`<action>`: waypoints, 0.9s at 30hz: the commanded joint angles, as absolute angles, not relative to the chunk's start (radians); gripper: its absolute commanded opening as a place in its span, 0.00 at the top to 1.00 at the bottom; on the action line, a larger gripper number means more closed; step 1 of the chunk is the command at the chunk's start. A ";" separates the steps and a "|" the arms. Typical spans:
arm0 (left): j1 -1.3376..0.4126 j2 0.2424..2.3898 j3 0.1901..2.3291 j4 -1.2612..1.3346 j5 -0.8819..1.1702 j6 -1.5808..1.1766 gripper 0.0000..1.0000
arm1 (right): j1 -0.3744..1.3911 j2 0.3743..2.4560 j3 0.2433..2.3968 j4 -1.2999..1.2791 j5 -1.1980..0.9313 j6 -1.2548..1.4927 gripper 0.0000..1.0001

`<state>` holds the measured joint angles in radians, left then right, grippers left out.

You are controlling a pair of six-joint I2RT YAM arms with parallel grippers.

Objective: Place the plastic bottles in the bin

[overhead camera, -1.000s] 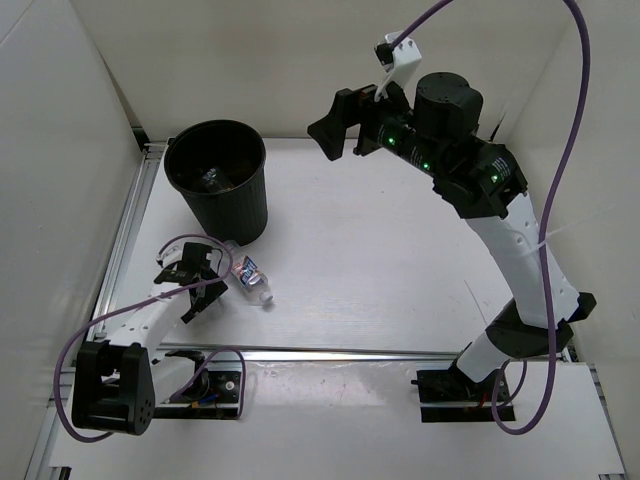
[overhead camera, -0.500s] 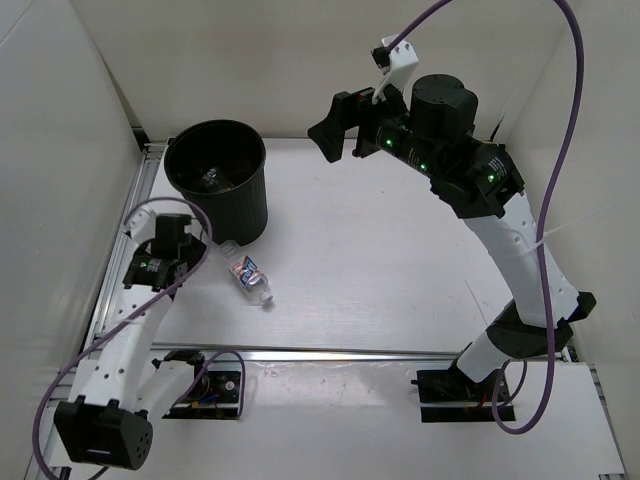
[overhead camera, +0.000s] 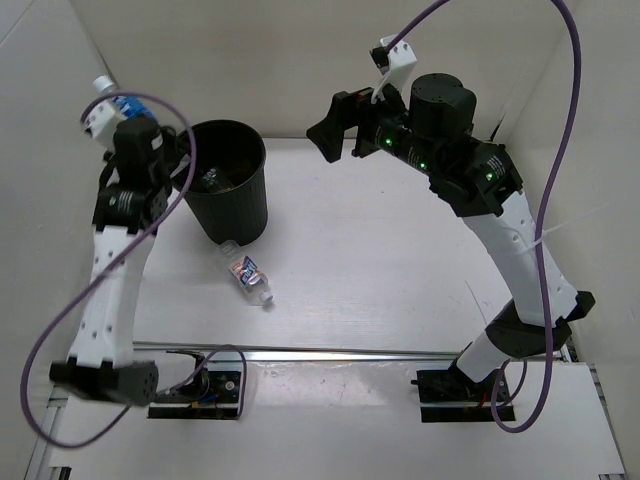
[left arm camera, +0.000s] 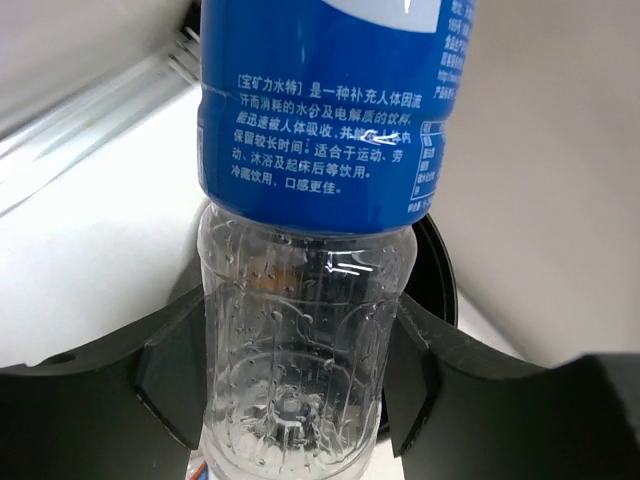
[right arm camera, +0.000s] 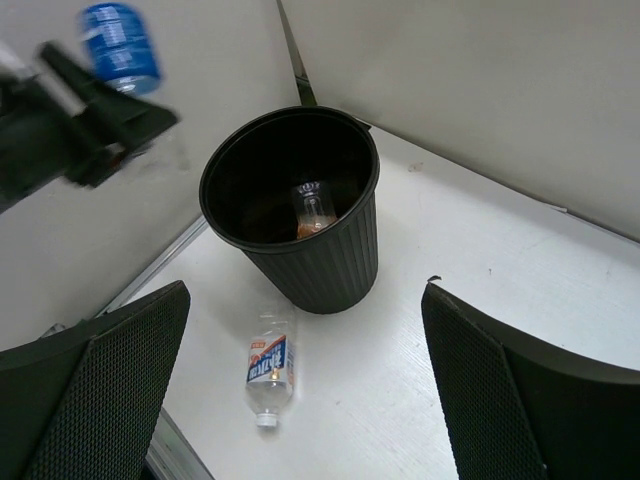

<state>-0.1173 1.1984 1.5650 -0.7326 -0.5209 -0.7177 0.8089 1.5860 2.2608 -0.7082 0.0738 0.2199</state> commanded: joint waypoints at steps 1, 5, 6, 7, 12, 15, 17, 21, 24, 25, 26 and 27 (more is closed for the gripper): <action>-0.135 1.356 1.678 -0.697 -0.407 -0.641 0.49 | 0.805 1.577 2.273 -0.680 0.064 0.216 0.00; -0.172 1.475 1.759 -0.696 -0.345 -0.641 0.22 | 0.805 1.540 2.240 -0.680 0.103 0.189 0.00; -0.172 1.476 1.759 -0.696 -0.345 -0.652 0.00 | 0.805 1.540 2.231 -0.680 0.103 0.189 0.00; -0.185 1.476 1.759 -0.696 -0.362 -0.652 0.00 | 0.793 1.523 2.221 -0.680 0.116 0.180 0.00; -0.206 1.334 1.616 -0.696 -0.519 -0.725 0.00 | 0.759 1.468 2.143 -0.680 0.126 0.179 0.00; -0.215 1.173 1.427 -0.696 -0.560 -0.806 0.00 | 0.738 1.428 2.125 -0.680 0.126 0.201 0.00; -0.215 1.094 1.271 -0.687 -0.502 -0.819 0.00 | 0.727 1.428 2.099 -0.680 0.115 0.201 0.00; -0.265 0.902 1.031 -0.678 -0.345 -0.819 0.00 | 0.718 1.428 2.098 -0.689 0.104 0.210 0.00; -0.302 0.781 0.845 -0.652 -0.330 -0.833 0.00 | 0.709 1.428 2.098 -0.689 0.078 0.219 0.00; -0.302 0.738 0.804 -0.637 -0.289 -0.833 0.00 | 0.709 1.440 2.098 -0.689 0.078 0.219 0.00; -0.302 0.723 0.748 -0.602 -0.264 -0.824 0.00 | 0.709 1.440 2.098 -0.689 0.066 0.219 0.00; -0.302 0.710 0.721 -0.576 -0.238 -0.824 0.00 | 0.709 1.453 2.111 -0.689 0.054 0.219 0.00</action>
